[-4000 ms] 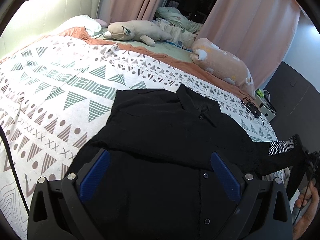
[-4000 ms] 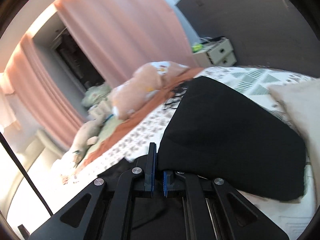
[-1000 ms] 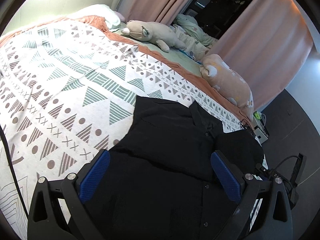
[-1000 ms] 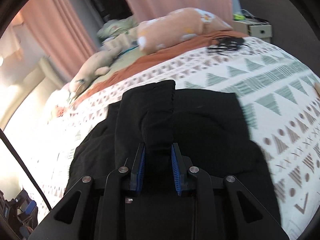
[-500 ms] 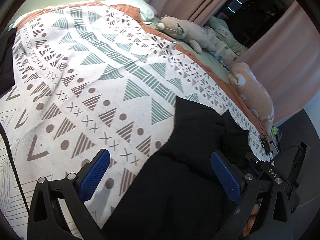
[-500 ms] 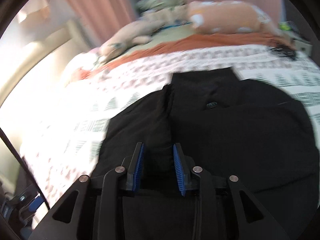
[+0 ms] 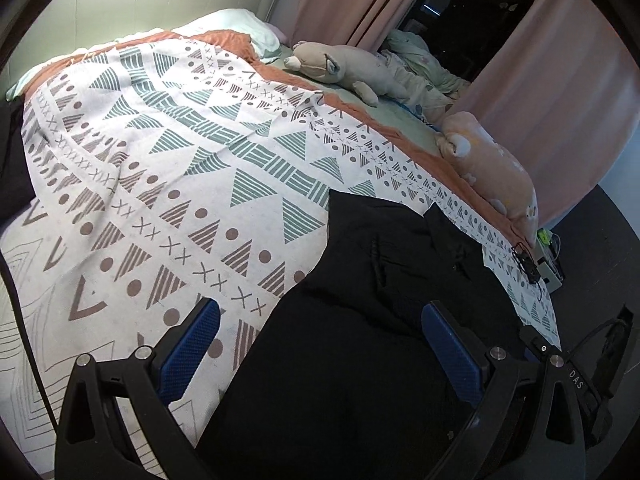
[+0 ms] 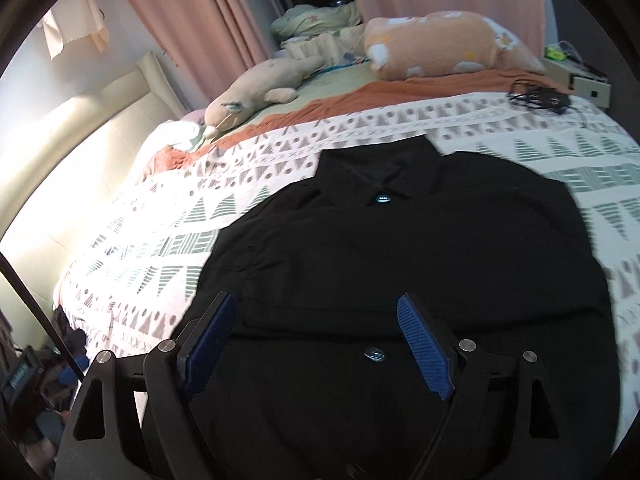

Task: Fold large clothes
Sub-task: 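Smooth the folded shirt strip with both grippers along its length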

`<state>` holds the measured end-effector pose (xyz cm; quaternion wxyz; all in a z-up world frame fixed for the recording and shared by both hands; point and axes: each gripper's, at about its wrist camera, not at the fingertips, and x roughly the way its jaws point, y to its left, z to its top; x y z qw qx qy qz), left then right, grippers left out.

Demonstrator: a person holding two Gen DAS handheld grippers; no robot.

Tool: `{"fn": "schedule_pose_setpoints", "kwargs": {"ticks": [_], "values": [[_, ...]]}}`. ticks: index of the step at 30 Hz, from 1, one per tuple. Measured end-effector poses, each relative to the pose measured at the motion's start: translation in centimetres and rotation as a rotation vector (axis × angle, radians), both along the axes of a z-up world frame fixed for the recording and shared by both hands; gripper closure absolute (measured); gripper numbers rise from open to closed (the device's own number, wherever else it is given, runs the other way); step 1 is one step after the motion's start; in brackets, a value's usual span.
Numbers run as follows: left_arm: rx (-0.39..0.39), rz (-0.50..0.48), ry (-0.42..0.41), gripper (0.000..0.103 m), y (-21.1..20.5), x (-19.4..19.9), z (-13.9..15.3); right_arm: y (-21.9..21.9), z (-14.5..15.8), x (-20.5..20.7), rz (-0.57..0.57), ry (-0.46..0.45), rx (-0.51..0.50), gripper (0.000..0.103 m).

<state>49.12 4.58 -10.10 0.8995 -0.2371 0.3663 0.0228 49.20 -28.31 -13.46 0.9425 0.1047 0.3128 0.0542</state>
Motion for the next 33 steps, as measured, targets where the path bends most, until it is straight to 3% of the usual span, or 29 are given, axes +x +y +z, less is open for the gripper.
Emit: {"fn": "schedule_pose_setpoints", "kwargs": {"ticks": [9,16,21,24,33], "values": [[0.112,0.001,-0.019,0.000,0.7,-7.4,2.8,-3.8,0.9,-8.5,-0.115,-0.001,0.004,0.021],[0.126,-0.030,-0.077,0.000,0.6,-12.8,4.7,-6.3,1.6,-16.5,-0.190,-0.018,0.073,0.021],[0.085,-0.049,-0.115,0.000,0.6,-16.0,5.2,-8.0,1.4,-21.7,-0.227,-0.014,0.061,0.021],[0.101,-0.049,-0.133,0.000,0.4,-17.9,5.4,-9.4,1.1,-25.0,-0.267,0.010,0.077,0.021],[0.128,-0.069,-0.117,0.000,1.3,-22.7,4.1,-12.0,0.6,-33.3,-0.309,0.040,0.100,0.021]]}}
